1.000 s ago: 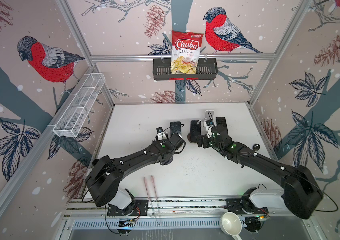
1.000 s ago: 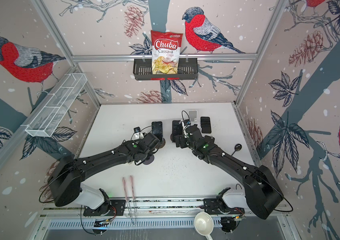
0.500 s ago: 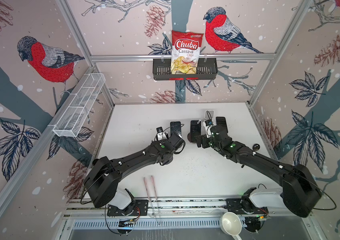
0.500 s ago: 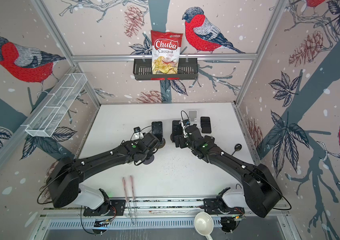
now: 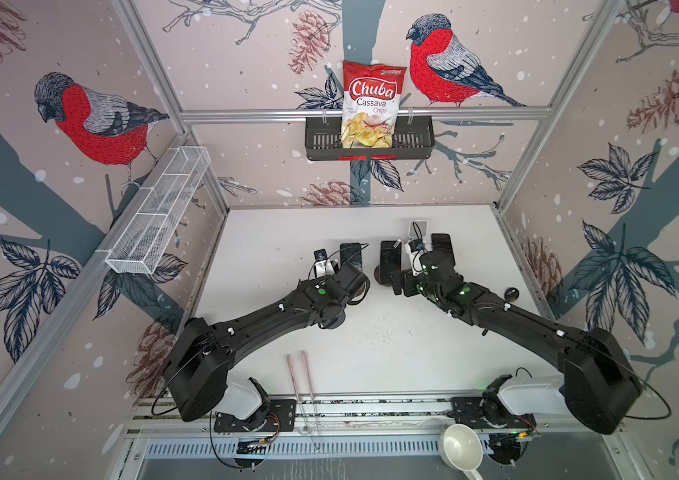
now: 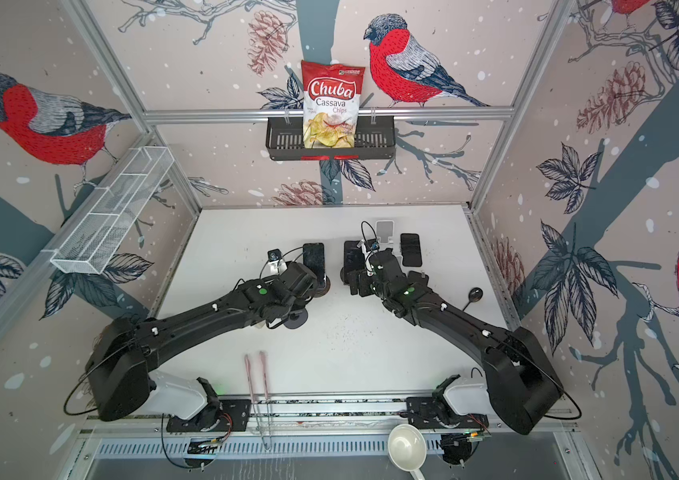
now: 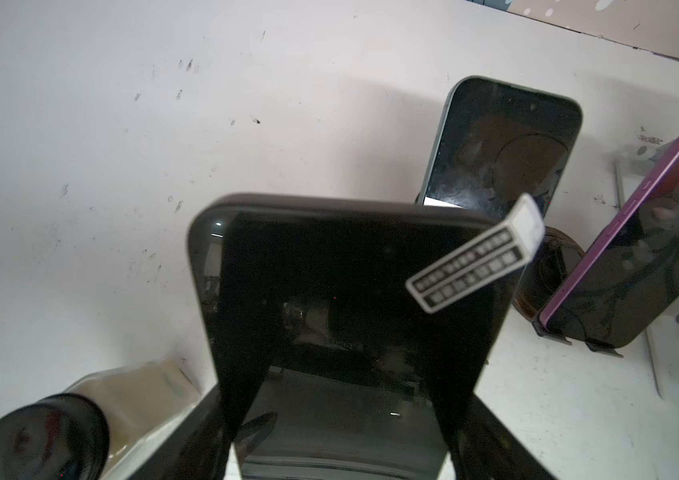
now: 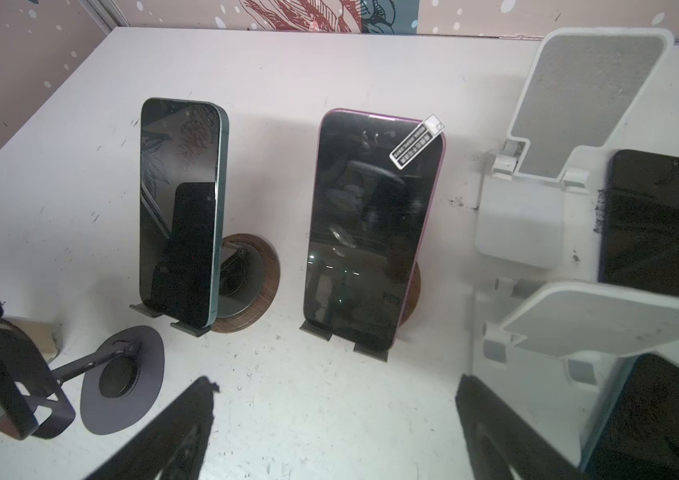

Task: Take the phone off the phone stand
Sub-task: 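Carry the black phone toward the robot while the right gripper rises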

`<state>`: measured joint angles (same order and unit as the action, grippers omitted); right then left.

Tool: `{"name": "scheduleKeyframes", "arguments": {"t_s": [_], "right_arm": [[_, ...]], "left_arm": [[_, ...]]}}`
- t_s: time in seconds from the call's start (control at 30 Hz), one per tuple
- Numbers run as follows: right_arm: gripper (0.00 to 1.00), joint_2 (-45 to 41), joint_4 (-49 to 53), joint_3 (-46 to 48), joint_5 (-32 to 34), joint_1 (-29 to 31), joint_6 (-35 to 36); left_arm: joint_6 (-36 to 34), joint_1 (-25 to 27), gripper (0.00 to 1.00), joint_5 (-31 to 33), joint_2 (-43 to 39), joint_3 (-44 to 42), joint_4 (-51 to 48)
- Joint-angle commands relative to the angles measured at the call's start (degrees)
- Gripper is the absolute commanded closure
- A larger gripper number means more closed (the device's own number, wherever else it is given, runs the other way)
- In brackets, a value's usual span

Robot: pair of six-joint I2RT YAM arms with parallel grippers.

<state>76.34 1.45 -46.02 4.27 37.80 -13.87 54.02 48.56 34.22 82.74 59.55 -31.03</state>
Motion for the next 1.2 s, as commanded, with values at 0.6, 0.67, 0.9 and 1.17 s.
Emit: {"name": "scheduleKeyframes", "arguments": {"t_s": [0.6, 0.67, 0.9, 1.17], "right_arm": [[0.07, -3.32, 0.65, -2.46, 0.24, -0.01, -1.65], [0.07, -4.05, 1.83, -3.42, 1.79, -0.29, -2.34], [0.07, -7.7, 4.53, -6.25, 6.27, -2.4, -3.06], [0.06, -12.22, 4.37, -6.79, 8.03, -5.62, -3.73]], "left_arm": [[-6.99, 3.27, 0.46, -4.33, -0.71, 4.97, -1.16], [-7.16, 4.22, 0.46, -4.37, 0.04, 5.58, -0.95], [-6.39, 7.21, 0.46, -6.07, 3.94, 8.71, -1.65], [-4.8, 11.31, 0.46, -6.69, 8.62, 12.56, -2.4]]}}
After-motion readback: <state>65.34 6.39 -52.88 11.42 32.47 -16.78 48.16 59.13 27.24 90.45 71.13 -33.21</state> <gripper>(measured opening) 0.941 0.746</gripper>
